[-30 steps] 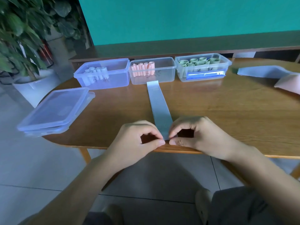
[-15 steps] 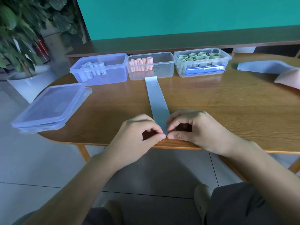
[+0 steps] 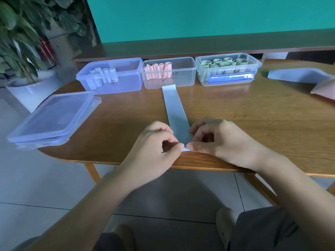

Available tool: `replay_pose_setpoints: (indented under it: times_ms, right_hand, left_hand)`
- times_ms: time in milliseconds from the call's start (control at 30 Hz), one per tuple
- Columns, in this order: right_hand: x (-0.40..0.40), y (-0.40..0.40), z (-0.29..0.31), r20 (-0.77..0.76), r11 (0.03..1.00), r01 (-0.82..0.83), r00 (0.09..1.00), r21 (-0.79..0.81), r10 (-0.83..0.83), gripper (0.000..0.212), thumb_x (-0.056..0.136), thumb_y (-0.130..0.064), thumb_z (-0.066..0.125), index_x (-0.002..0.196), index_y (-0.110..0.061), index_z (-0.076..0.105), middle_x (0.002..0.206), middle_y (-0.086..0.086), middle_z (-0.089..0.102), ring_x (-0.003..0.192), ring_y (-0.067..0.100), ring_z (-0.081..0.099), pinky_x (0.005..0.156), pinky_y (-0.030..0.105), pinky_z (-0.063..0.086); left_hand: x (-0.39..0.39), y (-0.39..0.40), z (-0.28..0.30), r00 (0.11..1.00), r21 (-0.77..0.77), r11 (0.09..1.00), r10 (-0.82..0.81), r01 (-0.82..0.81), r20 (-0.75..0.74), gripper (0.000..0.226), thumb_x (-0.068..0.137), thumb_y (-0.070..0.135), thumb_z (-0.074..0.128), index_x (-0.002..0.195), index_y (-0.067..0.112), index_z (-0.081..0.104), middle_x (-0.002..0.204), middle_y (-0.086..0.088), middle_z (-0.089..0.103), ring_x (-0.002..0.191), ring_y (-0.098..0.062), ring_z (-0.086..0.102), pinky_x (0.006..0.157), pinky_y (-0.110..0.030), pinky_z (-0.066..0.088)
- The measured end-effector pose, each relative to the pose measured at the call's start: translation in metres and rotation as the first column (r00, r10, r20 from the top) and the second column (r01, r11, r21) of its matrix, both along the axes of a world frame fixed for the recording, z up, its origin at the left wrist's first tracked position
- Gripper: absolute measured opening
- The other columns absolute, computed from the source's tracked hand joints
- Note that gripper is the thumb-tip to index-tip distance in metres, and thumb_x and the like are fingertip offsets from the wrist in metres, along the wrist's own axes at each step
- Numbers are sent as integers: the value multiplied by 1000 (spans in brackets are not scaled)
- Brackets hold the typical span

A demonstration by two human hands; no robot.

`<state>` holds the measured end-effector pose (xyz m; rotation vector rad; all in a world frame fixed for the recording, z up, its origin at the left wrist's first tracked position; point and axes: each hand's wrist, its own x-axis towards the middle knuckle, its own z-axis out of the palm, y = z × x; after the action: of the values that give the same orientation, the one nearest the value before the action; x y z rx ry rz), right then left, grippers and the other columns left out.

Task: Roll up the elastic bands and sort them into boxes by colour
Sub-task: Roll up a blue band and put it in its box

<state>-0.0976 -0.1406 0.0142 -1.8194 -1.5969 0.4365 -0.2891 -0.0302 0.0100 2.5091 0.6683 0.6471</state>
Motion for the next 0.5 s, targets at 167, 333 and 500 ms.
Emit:
replay_pose_setpoints:
  times_ms: [167, 333, 500]
  right_hand:
    - [1, 4, 6, -20, 997, 43, 999, -72, -45, 23, 80, -41, 82, 74, -21, 72, 111, -20, 61, 95, -4, 58, 77, 17, 42]
    - [-1, 4, 3, -74, 998, -64, 995, 0, 63, 9, 83, -25, 82, 83, -24, 73, 106, -6, 65, 89, 7, 59, 76, 12, 42]
    - [2, 4, -4, -16, 986, -154, 988, 57, 155, 9, 90, -17, 76, 90, -26, 73, 100, -9, 67, 90, 14, 62, 78, 23, 47]
  left_hand:
    - [2, 4, 1, 1000, -36, 999, 15, -15, -5, 4, 87, 32, 69, 84, 31, 66, 101, 17, 55, 98, -1, 53, 73, -7, 37]
    - [1, 2, -1, 992, 6, 993, -119, 119, 27, 13, 91, 13, 69, 89, 26, 73, 86, 15, 62, 86, -8, 59, 68, -10, 40]
    - [-2, 3, -3, 991, 134, 982, -135, 135, -7, 10, 93, 20, 68, 92, 27, 74, 87, 16, 61, 88, -5, 57, 72, -10, 38]
